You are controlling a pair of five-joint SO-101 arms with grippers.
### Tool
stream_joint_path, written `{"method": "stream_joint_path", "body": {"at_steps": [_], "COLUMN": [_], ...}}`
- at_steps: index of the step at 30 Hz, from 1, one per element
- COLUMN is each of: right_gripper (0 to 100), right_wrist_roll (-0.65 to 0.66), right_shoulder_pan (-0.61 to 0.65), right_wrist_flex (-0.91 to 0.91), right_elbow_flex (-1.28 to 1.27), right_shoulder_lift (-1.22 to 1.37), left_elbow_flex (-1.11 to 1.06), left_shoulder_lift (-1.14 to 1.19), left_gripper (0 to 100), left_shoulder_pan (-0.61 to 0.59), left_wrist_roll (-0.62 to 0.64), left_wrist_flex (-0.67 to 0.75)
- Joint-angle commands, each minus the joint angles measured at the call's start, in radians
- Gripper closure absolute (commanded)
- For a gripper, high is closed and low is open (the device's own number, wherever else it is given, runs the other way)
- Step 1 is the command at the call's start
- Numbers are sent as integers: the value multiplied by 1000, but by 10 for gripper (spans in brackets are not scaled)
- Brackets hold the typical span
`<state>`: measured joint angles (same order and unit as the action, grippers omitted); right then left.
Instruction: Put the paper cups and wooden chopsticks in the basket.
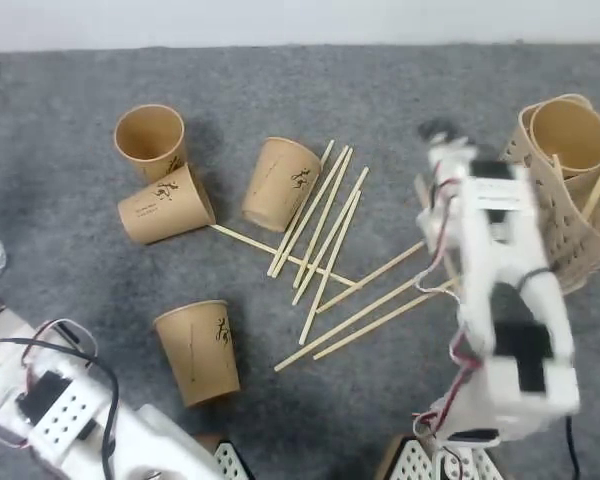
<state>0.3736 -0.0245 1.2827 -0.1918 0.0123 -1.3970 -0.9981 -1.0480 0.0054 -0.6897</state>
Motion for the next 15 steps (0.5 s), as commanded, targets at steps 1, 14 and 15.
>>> {"method": "stream_joint_path", "body": {"at_steps": [1,14,15], "right_gripper": [991,991,991], "right_wrist_roll": [55,-55,-87], "right_shoulder_pan": [-38,-317,-343], "right_wrist_flex": [114,-351,-400], "right_elbow_flex": [183,218,184], "right_shoulder_lift": [-320,-730,-730], "left_elbow_flex": [1,-4,-4], "left_shoulder_lift": [-18,-18,-18], "left_gripper": [834,834,834], "left_shoulder_pan": [38,37,37], "left_wrist_roll": [14,12,12], "left_wrist_flex": [21,23,23]}}
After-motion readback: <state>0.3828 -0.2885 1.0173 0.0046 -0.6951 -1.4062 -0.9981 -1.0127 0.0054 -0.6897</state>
